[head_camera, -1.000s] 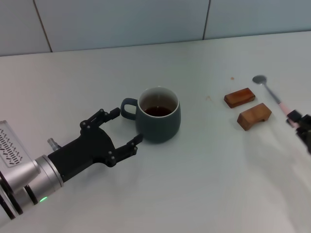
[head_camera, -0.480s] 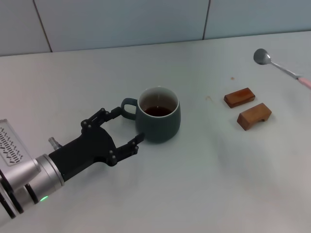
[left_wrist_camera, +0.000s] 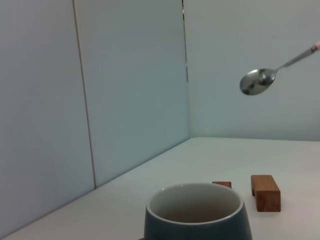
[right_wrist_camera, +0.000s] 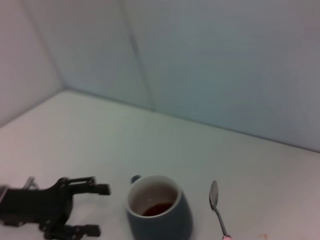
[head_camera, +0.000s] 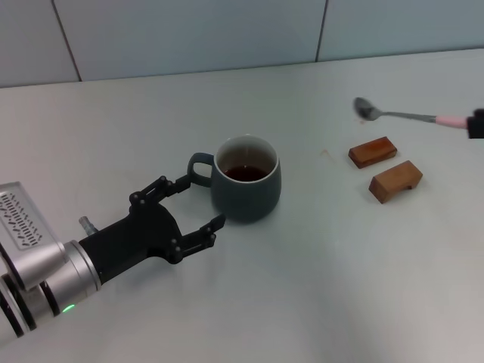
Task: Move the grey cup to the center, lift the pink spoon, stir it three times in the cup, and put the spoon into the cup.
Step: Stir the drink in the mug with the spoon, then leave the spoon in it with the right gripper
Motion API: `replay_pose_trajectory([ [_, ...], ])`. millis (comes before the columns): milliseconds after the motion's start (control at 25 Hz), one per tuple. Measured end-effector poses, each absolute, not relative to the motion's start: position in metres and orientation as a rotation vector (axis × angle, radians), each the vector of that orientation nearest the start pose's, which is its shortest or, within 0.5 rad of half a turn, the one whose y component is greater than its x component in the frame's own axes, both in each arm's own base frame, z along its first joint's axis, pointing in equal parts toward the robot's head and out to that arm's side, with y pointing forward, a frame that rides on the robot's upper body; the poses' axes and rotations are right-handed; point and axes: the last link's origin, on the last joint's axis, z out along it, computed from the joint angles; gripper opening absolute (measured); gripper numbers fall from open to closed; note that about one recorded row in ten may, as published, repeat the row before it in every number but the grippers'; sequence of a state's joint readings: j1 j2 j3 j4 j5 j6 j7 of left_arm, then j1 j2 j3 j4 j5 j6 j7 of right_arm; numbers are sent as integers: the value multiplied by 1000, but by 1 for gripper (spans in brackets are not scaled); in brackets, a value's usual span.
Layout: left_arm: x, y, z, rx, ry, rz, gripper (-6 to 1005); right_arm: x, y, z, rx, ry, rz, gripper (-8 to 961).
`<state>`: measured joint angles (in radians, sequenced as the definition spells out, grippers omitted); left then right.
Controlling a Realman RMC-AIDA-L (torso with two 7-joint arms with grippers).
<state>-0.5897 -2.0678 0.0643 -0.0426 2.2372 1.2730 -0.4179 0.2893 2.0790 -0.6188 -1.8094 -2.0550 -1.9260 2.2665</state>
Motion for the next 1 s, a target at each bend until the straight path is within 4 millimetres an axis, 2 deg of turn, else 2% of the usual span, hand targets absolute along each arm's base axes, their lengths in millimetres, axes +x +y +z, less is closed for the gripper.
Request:
replay_pose_trajectory([
  [40, -271, 304, -90, -2471, -243, -740, 835, 192, 270, 166, -2483, 816, 271, 124],
  [80, -271, 304, -90, -2472, -245, -741, 835, 192, 270, 166, -2483, 816, 271, 124],
  [200, -271, 304, -90, -2474, -248, -742, 835, 169, 278, 166, -2518, 772, 196, 124],
  [240, -271, 305, -90, -2475, -247, -743, 835, 156, 285, 165, -2536, 756, 139, 124],
  [320, -270, 305, -91, -2476, -246, -743, 835, 151, 290, 164, -2544, 756, 115, 124],
  [400, -270, 305, -91, -2476, -245, -744, 835, 136, 305, 162, -2574, 775, 73, 124],
  [480, -269, 305, -91, -2477, -244, -745, 835, 133, 309, 162, -2584, 785, 61, 124],
  [600, -268, 306, -91, -2478, -242, -749, 835, 123, 325, 159, -2619, 822, 26, 124],
  [640, -268, 306, -91, -2478, -242, -749, 835, 118, 337, 156, -2647, 860, 7, 124],
  [720, -267, 306, -92, -2487, -238, -749, 835, 116, 342, 154, -2658, 881, -3, 124],
  [760, -266, 306, -93, -2492, -241, -750, 835, 112, 353, 149, -2679, 917, -27, 124],
  [1000, -266, 309, -92, -2494, -257, -750, 835, 102, 375, 137, -2691, 981, -129, 124],
])
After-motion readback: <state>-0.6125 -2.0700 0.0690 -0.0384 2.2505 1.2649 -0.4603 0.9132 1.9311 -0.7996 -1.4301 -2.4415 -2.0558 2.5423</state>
